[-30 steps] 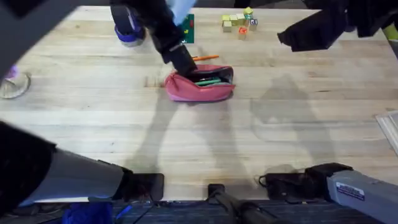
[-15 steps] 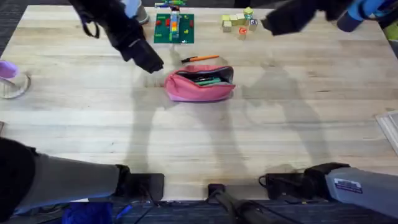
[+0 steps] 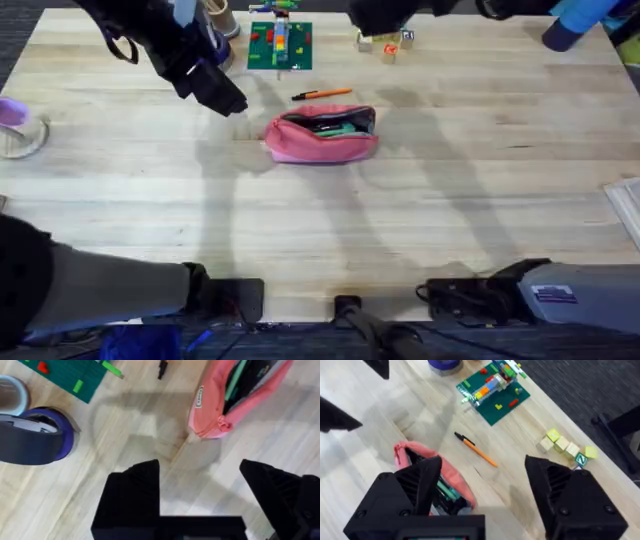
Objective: Unzip the bag, pick up the pens from the table one at a time and place them inside, then zip the bag closed.
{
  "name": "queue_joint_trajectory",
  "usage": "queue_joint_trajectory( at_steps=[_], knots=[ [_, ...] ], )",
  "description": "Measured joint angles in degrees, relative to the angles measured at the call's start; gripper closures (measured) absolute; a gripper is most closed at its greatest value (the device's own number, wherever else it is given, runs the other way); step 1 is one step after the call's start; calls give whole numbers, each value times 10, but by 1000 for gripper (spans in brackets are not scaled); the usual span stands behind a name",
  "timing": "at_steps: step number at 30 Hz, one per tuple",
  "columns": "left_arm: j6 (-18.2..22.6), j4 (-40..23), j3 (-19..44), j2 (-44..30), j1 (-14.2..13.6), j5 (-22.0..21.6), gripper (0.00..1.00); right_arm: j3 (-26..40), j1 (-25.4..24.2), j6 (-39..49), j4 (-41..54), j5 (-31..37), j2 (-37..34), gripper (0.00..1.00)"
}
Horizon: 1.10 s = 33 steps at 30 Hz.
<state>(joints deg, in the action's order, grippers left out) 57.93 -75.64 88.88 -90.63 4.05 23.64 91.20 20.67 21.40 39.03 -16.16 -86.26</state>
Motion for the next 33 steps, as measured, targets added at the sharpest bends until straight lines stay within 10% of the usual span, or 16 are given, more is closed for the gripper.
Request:
queue_joint_trajectory(
  at_steps=[33],
  knots=[
    [2,0,0,0,0,-16,8,0,3,-14,49,1,-42,6]
  ],
)
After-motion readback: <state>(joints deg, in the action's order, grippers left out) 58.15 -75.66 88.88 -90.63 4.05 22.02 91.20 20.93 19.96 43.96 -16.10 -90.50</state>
